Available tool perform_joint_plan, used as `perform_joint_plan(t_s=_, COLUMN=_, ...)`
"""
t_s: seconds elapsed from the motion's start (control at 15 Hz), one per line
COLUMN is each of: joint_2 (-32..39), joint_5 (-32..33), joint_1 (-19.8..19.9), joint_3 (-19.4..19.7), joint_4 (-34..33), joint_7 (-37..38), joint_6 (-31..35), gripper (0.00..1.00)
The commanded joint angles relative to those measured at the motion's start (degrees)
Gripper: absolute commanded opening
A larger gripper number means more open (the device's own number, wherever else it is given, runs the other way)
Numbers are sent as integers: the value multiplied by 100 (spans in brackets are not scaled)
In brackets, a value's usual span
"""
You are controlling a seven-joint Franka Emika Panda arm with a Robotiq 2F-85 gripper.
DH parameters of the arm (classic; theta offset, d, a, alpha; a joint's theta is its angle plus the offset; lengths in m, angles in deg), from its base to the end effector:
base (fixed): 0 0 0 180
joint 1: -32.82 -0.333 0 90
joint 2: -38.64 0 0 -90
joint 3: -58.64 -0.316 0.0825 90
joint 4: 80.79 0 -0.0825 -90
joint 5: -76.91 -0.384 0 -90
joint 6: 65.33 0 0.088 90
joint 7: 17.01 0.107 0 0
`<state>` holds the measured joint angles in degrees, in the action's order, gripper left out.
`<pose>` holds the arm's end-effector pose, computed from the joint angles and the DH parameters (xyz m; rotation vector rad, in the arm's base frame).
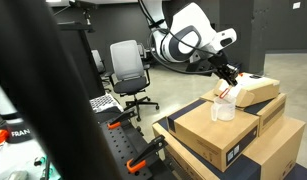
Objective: Put the marker in the jug
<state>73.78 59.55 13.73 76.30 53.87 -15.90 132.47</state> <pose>0.5295 -0.0268 0.1474 2.8590 -0.2993 0.7971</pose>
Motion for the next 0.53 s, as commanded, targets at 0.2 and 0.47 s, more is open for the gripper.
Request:
perform_joint_plan(t_s=0.2, joint_2=-113, joint_5=-88, joint_1=-40, joint_3=15, joint_4=132, joint_7=50, joint_6=26, gripper=63)
perform_joint_plan(t_s=0.47, joint_2=3, joint_5=-110, joint_1=-62, joint_3=-2, joint_4=37, joint_7=88, joint_6=28, gripper=94)
